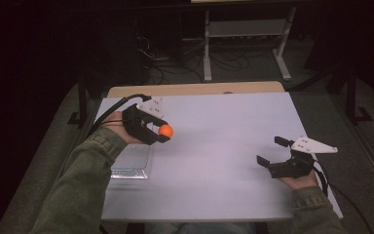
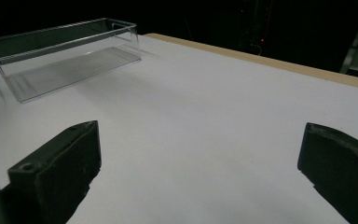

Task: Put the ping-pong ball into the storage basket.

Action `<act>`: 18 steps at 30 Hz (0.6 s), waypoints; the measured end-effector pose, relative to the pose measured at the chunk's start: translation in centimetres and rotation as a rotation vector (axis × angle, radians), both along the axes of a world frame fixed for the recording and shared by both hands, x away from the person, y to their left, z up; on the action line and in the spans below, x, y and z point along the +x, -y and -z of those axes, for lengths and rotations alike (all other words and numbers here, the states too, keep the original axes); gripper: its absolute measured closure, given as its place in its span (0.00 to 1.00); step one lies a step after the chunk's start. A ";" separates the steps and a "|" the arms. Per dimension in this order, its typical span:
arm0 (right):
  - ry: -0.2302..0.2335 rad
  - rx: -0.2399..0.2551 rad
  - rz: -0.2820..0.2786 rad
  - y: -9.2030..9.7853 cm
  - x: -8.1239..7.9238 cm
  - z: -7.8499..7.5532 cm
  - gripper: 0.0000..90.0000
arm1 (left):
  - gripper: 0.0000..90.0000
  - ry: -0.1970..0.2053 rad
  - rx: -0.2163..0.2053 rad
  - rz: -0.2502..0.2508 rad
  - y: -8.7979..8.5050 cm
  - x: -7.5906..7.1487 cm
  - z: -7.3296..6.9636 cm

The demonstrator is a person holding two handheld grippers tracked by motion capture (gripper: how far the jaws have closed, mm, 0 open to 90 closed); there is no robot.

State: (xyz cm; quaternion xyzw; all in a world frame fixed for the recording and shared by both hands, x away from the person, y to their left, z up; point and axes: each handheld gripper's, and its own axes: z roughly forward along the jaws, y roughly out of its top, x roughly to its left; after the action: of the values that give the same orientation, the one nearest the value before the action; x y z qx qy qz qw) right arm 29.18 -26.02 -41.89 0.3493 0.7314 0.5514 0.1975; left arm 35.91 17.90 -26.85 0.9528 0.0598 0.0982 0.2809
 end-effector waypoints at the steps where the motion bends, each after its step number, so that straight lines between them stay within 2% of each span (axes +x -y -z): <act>1: 0.000 -0.001 0.000 0.0 0.0 0.0 0.00 | 0.56 -0.001 0.004 -0.003 -0.3 0.0 0.0; 18: 0.000 -0.005 0.000 -0.1 0.0 0.0 0.00 | 0.56 -0.005 0.015 -0.077 -4.5 -0.1 -0.1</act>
State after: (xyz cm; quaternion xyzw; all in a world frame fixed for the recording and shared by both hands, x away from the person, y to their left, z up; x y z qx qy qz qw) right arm 29.19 -25.95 -41.91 0.3488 0.7328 0.5495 0.1986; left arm 35.76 22.37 -26.72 0.9522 0.0966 0.1068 0.2695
